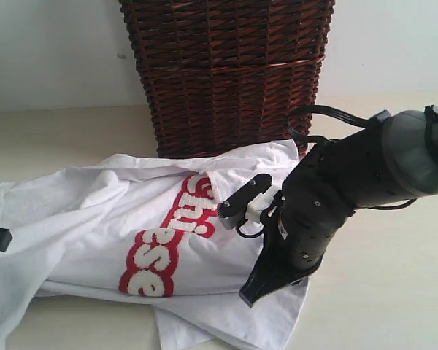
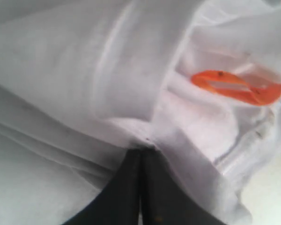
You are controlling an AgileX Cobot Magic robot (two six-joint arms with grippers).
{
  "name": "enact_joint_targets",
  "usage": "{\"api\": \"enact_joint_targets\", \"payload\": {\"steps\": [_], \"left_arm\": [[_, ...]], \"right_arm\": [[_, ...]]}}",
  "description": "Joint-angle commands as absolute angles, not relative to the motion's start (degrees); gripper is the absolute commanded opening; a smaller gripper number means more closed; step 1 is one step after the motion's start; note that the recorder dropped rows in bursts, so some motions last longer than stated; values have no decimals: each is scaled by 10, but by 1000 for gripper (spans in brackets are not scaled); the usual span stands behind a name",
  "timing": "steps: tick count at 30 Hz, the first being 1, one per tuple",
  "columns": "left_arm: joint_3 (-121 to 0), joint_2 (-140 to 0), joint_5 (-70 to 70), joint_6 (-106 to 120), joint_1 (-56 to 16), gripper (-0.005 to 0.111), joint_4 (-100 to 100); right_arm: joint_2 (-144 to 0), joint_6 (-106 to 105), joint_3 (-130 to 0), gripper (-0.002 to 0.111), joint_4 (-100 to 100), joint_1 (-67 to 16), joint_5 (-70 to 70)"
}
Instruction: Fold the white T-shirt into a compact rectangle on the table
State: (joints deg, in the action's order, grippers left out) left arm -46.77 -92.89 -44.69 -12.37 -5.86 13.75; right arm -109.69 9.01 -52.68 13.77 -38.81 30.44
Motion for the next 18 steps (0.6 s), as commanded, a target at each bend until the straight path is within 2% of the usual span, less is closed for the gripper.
{"api": "enact_joint_targets", "payload": {"steps": [1,7,18], "left_arm": [[-473,-893,-451,-144,-7,0,181],[-473,-883,-440,-146,25,0,162],[-499,-919,-452,-183,29,0,222]], "right_arm": [[-1127,152,-501,0,235,-380,404],[-1127,152,-501,0,240,-373,408],[-1115,145,-501,0,237,-273,429]]}}
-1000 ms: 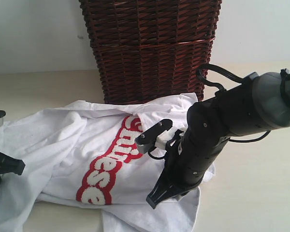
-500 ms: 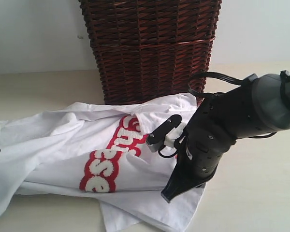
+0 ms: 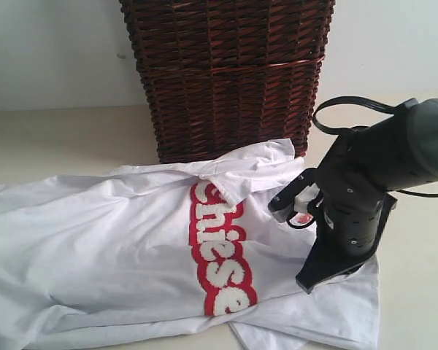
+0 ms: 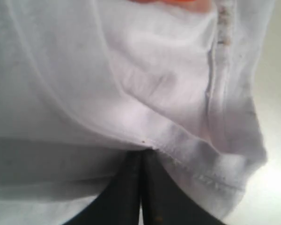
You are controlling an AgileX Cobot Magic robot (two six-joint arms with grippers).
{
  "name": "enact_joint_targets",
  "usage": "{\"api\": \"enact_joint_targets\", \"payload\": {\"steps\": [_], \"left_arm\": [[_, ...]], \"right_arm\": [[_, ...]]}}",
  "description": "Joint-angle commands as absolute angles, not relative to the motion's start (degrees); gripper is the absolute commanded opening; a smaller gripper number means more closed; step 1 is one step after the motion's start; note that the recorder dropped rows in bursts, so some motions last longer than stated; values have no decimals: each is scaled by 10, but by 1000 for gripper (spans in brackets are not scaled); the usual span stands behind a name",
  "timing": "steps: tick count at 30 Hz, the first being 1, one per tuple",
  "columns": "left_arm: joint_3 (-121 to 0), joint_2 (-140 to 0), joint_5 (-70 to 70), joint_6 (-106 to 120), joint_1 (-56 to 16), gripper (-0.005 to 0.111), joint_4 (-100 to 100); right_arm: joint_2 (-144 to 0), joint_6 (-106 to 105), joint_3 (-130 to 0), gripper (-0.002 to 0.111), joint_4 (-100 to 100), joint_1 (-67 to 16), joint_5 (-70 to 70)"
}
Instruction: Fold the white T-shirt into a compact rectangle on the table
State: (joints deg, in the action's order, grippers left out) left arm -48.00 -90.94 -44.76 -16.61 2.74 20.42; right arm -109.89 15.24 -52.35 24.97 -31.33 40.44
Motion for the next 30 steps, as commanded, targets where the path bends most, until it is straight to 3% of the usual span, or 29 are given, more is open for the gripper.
{"api": "enact_joint_targets", "payload": {"steps": [1,3,8,13,17,21,26,30], "left_arm": [[-509,-929,-452,-182,29,0,227],[-524,-946,-440,-182,29,3,219],[-561,-965,-438,-177,29,60,197],[-568,-902,-357,-41,-3,44,76],[-568,-858,-325,37,-37,51,4],[-568,-858,-331,145,-81,51,-116],[-568,-861,-322,159,-99,51,-128],[-568,-861,-320,159,-99,51,-132]], "right_arm": [[-1107,142,-501,0,228,-253,422],[-1101,126,-501,0,212,-242,411],[-1088,91,-501,0,191,-242,372],[-1016,7,-501,0,90,-243,312],[-940,-144,-501,0,-88,-243,290],[-891,-328,-501,14,-282,-280,387],[-891,-328,-501,13,-262,-370,514],[-920,-285,-501,24,-210,-446,532]]}}
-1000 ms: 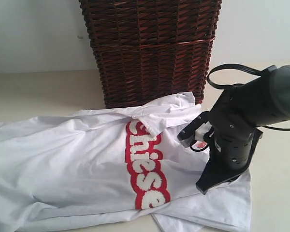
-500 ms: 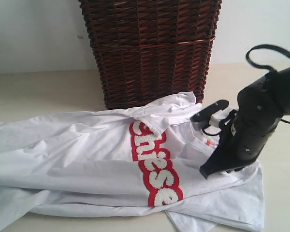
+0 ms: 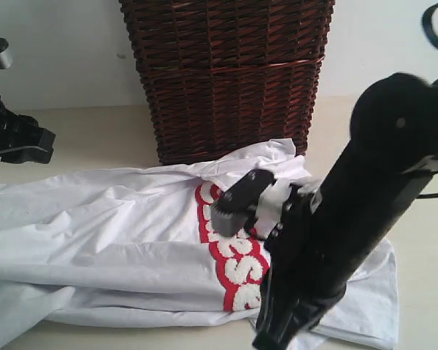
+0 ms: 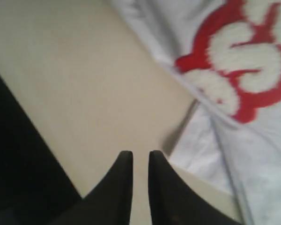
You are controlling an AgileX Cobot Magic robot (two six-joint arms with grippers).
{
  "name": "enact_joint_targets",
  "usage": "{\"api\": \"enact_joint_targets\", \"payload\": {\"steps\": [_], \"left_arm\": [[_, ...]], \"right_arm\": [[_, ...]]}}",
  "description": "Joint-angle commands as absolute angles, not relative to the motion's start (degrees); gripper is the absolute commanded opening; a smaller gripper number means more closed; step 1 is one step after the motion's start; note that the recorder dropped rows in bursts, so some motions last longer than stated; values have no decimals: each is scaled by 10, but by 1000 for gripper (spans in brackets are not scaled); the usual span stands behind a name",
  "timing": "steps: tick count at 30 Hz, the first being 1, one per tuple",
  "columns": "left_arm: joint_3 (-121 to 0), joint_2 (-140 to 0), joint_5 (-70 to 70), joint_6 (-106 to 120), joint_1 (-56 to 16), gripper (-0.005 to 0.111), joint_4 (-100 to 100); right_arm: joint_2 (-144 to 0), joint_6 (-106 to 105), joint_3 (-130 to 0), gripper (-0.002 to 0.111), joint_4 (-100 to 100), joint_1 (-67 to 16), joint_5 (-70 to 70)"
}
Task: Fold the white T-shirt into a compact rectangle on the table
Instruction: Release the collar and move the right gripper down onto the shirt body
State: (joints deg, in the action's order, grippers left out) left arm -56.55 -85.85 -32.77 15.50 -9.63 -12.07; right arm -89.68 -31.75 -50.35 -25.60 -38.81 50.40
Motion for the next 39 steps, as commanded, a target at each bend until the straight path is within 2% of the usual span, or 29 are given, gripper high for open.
{"api": "enact_joint_targets", "payload": {"steps": [1,3,8,13,20,31,39], "left_arm": [[-568,-861,-319,159,-99,51,-138],[-568,-861,-314,159,-99,51,-146],[-568,-861,-311,159,-99,51,-159],[-568,-861,-308,161,-99,51,-161],[-568,-861,-308,163,-99,51,-161],[-568,-861,-305,163,-99,51,-161],[-568,-875,-313,163,-99,51,-161]], "right_arm": [[-930,-271,-501,28,-197,-461,532],[-952,-210,-501,34,-156,-481,519],[-1011,-43,-501,34,-26,-490,485],[-1068,-61,-501,35,-30,-490,473],[-1065,-60,-501,50,-26,-490,443],[-970,-57,-502,51,-42,-490,455],[-1000,-57,-501,51,-42,-490,429]]}}
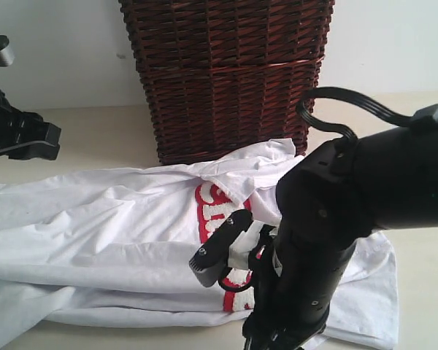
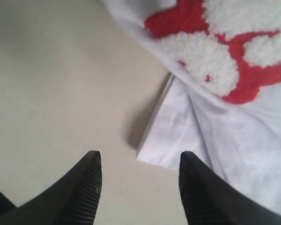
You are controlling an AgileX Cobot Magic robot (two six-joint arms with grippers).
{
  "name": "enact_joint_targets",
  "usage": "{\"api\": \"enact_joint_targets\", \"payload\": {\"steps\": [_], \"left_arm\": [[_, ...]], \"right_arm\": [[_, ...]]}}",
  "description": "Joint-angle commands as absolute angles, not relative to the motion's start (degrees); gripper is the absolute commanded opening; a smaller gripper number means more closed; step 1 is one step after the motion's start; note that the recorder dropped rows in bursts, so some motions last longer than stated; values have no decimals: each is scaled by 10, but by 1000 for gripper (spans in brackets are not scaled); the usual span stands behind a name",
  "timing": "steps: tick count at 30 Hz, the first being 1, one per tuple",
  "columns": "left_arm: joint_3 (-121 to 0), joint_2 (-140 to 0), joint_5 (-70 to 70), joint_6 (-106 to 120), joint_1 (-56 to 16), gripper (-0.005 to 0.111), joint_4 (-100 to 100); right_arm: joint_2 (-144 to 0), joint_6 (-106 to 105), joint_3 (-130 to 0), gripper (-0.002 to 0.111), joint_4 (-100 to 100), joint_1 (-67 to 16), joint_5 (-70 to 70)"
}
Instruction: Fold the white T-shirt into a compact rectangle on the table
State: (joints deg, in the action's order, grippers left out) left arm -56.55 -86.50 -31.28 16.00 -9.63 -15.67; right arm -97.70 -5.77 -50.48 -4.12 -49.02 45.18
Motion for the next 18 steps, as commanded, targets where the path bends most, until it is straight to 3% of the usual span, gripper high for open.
{"api": "enact_joint_targets", "payload": {"steps": [1,8,10,14,18], "left_arm": [[-568,-877,-313,163,-99,51,-161],[-568,-877,-313,163,-99,51,-160],[-568,-877,-312,163,-99,51,-160],[-568,-877,-312,163,-99,51,-160],[-568,-877,-312,163,-99,51,-160]], "right_arm": [[-1010,-57,-501,51,-46,-490,420],[-1076,-51,-501,47,-40,-490,383],[-1085,-48,-501,37,-37,-490,378],[-1085,-48,-501,1,-29,-490,409],[-1067,-48,-501,0,-27,-490,454]]}}
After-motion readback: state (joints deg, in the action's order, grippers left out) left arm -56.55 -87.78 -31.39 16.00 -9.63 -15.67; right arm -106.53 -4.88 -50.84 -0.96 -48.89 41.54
